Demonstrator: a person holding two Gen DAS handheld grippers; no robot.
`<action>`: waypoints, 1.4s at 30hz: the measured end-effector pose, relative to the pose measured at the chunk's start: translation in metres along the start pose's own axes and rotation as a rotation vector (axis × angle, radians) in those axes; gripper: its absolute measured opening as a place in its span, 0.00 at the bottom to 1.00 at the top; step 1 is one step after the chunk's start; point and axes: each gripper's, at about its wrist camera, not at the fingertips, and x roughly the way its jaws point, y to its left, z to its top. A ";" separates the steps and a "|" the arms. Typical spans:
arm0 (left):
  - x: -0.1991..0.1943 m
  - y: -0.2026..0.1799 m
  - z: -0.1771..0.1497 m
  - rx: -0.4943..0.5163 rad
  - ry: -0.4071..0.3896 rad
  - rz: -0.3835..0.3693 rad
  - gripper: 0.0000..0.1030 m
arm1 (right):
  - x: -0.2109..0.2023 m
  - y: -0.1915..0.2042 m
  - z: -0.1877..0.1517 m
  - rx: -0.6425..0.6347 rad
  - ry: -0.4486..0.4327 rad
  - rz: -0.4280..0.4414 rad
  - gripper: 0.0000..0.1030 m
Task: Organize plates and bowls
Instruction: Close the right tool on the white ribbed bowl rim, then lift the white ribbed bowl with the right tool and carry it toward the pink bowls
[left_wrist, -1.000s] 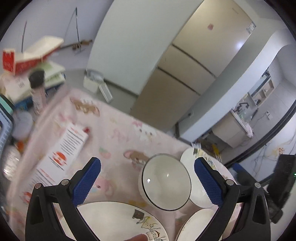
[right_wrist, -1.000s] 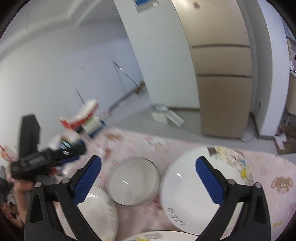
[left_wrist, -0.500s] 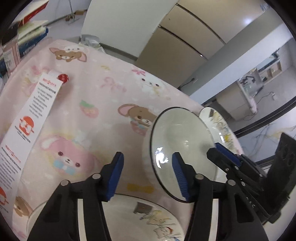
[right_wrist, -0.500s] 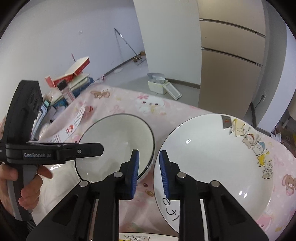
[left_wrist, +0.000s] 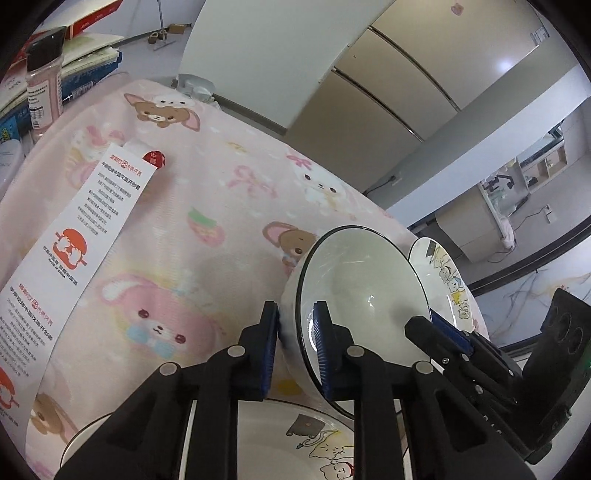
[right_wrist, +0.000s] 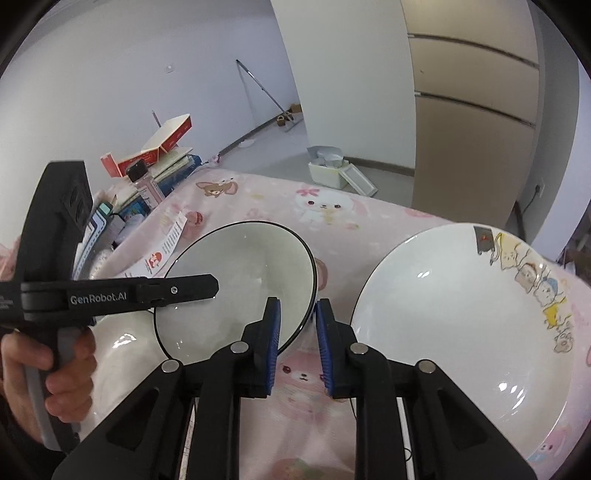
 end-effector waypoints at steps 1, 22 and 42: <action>0.001 0.002 0.001 -0.010 0.004 -0.012 0.20 | 0.000 0.000 0.000 0.002 0.001 -0.002 0.19; -0.017 -0.020 -0.004 0.130 -0.122 0.067 0.12 | 0.000 0.000 0.005 0.029 -0.051 0.013 0.09; -0.187 -0.109 -0.037 0.262 -0.570 -0.132 0.12 | -0.180 0.075 0.031 -0.161 -0.583 -0.128 0.07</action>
